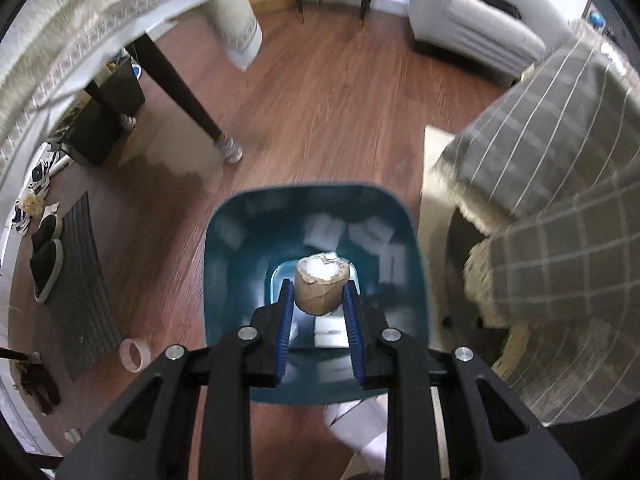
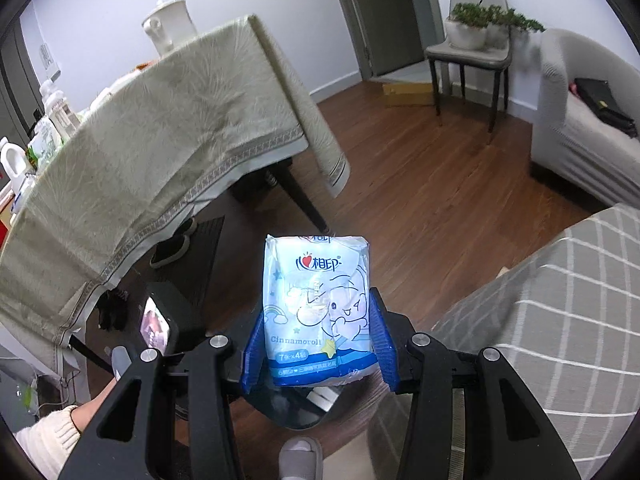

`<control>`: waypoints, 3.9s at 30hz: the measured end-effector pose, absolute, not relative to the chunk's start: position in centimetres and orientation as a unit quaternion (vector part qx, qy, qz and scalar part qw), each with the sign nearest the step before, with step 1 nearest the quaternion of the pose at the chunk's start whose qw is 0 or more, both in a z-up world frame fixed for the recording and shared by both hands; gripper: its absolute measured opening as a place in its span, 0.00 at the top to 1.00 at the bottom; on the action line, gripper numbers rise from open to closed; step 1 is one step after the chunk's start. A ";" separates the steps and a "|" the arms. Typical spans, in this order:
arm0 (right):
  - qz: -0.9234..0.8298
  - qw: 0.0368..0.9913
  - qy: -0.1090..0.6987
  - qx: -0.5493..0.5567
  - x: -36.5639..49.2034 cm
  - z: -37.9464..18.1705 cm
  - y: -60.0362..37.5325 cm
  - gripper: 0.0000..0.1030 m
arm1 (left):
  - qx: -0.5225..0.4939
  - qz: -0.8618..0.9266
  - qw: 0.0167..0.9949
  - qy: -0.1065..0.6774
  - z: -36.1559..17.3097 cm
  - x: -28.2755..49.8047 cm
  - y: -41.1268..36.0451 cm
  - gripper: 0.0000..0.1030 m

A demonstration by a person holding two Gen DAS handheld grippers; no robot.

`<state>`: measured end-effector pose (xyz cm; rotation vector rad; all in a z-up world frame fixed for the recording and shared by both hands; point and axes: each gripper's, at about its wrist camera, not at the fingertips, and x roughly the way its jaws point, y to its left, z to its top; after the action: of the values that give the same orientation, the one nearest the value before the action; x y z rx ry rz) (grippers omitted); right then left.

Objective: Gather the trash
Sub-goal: 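Carry the tape roll to the bin and open the left tool to drop it, then lower the wipes pack into the bin and open the right tool, then move both open tools back over the table toward the foil ball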

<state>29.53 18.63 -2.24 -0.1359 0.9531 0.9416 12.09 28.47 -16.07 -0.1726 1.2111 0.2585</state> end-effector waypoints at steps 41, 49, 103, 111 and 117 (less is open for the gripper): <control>0.431 0.698 0.551 -0.155 26.7 -15.7 29.1 0.54 | -0.132 0.172 0.842 0.495 -11.5 7.1 34.4 0.67; 0.427 0.676 0.569 -0.194 25.0 -19.5 29.5 0.54 | -0.138 0.172 0.868 0.444 -7.6 6.7 33.6 0.73; 0.400 0.817 0.393 -0.136 26.0 -0.7 13.3 0.51 | -0.128 0.110 0.931 0.324 3.0 10.6 21.5 0.72; 0.338 0.848 0.389 -0.120 28.7 0.1 6.4 0.51 | -0.117 0.073 0.935 0.328 2.9 13.0 17.1 0.63; 0.290 0.871 0.381 -0.110 30.2 0.8 2.1 0.50 | -0.109 0.057 0.935 0.334 2.2 14.5 14.3 0.50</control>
<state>30.20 2.15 0.80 -0.2302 0.7961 0.6061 14.52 14.35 2.21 -0.2224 0.6822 0.1161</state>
